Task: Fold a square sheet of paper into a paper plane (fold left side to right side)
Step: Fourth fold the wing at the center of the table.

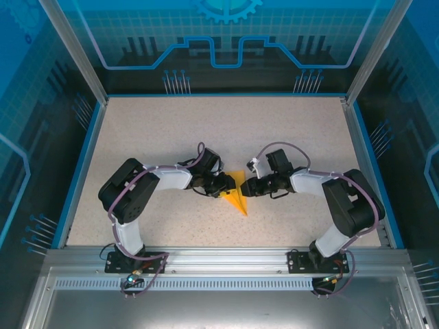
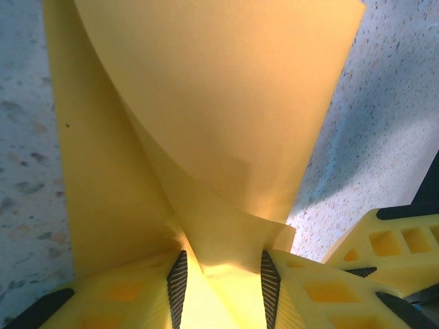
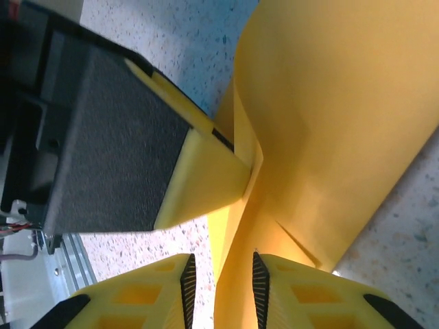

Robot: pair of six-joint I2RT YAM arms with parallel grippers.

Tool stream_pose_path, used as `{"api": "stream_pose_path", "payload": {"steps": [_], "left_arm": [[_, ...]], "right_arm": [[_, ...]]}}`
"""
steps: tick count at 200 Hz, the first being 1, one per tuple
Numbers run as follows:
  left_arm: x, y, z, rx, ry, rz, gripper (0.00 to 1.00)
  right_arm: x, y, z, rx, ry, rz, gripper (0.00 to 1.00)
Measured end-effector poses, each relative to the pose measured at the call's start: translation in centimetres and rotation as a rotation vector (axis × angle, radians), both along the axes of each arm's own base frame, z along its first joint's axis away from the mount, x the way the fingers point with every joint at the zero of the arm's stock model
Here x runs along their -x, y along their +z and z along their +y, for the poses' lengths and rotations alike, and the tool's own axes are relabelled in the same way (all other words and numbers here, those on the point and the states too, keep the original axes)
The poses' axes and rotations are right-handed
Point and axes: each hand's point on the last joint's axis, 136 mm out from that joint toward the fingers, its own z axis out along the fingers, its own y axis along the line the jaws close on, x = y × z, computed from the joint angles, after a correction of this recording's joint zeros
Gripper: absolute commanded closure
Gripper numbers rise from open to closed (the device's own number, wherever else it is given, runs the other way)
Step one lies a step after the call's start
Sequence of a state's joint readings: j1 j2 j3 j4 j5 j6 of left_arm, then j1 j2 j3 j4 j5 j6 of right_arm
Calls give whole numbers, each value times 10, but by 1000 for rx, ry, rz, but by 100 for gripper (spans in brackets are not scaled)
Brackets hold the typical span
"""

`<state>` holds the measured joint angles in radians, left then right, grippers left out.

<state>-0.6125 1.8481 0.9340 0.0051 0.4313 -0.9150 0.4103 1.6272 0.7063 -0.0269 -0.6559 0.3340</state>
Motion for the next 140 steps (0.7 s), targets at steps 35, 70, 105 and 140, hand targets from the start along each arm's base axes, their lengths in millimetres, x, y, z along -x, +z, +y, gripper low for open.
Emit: {"api": "stream_pose_path", "payload": {"steps": [35,70,105,140], "left_arm": [[0,0,0,0,0,0,63],[0,0,0,0,0,0,63],[0,0,0,0,0,0,63],[0,0,0,0,0,0,63]], "right_arm": [[-5,-4,4,-12,-4,24,70],[-3,-13,4,-4,-12,61,71],[-2,-17,3,1,-13,74,73],[-3,-18,5,-4,-17,82,75]]}}
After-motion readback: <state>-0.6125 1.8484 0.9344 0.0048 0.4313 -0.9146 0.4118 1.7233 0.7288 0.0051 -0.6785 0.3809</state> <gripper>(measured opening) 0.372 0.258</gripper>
